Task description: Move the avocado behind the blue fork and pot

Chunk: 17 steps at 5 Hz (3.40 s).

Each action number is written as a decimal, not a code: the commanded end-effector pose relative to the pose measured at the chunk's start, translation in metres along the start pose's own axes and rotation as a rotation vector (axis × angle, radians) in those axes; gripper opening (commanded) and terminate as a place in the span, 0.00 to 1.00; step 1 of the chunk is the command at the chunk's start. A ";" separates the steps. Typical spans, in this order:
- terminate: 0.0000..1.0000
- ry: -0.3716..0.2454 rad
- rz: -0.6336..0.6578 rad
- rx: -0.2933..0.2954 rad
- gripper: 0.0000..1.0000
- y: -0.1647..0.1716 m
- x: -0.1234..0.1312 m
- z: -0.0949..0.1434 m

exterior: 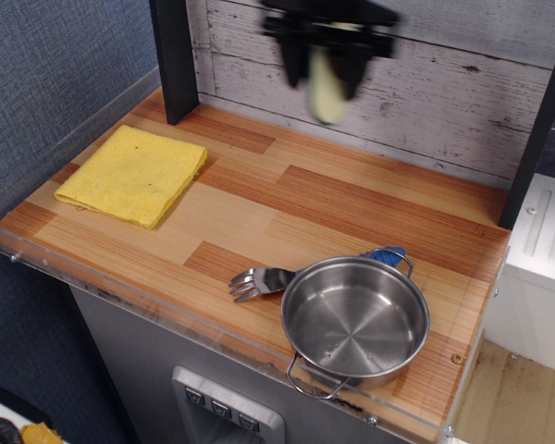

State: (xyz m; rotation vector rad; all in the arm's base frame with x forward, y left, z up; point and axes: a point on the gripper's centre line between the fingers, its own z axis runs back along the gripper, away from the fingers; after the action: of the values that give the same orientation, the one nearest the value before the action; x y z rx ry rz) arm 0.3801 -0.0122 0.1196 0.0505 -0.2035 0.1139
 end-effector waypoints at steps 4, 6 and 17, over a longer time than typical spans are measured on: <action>0.00 -0.015 -0.011 -0.007 0.00 -0.053 -0.031 -0.031; 0.00 0.007 -0.013 -0.082 0.00 -0.061 -0.030 -0.057; 0.00 -0.065 -0.094 -0.113 1.00 -0.033 -0.060 0.066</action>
State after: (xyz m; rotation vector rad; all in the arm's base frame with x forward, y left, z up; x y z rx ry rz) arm 0.3153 -0.0534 0.1526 -0.0420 -0.2216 0.0061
